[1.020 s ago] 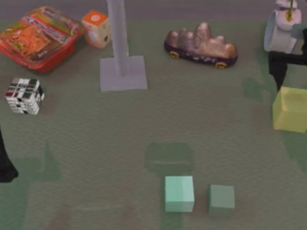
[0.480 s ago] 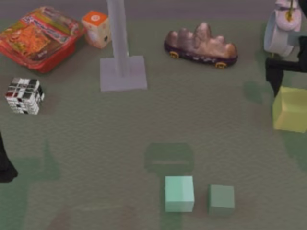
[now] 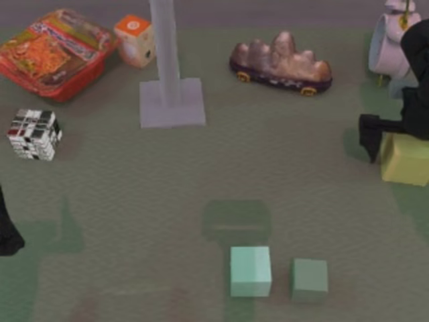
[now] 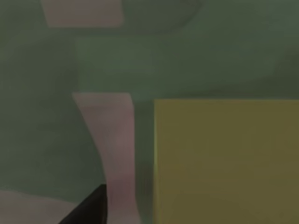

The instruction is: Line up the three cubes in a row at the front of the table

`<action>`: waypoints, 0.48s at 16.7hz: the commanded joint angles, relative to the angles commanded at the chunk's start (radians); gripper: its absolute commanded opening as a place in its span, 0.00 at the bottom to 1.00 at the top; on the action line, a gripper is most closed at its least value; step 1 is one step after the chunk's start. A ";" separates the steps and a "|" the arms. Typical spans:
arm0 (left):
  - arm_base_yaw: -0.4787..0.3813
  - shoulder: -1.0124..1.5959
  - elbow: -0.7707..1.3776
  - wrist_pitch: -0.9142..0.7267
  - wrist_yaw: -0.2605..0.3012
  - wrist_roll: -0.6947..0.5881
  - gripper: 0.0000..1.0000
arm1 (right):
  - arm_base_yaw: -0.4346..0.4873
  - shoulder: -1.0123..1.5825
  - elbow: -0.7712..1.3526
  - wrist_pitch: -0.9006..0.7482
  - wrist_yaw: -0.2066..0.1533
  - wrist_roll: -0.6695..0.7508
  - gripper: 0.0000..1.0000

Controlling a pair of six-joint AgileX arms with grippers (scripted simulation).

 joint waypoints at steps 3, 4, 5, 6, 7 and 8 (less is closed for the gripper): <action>0.000 0.000 0.000 0.000 0.000 0.000 1.00 | 0.000 0.000 0.000 0.000 0.000 0.000 1.00; 0.000 0.000 0.000 0.000 0.000 0.000 1.00 | 0.000 0.000 0.000 0.000 0.000 0.000 0.92; 0.000 0.000 0.000 0.000 0.000 0.000 1.00 | 0.000 0.000 0.000 0.000 0.000 0.000 0.85; 0.000 0.000 0.000 0.000 0.000 0.000 1.00 | 0.000 0.000 0.000 0.000 0.000 0.000 0.77; 0.000 0.000 0.000 0.000 0.000 0.000 1.00 | 0.000 0.000 0.000 0.000 0.000 0.000 0.70; 0.000 0.000 0.000 0.000 0.000 0.000 1.00 | 0.000 0.000 0.000 0.000 0.000 0.000 0.62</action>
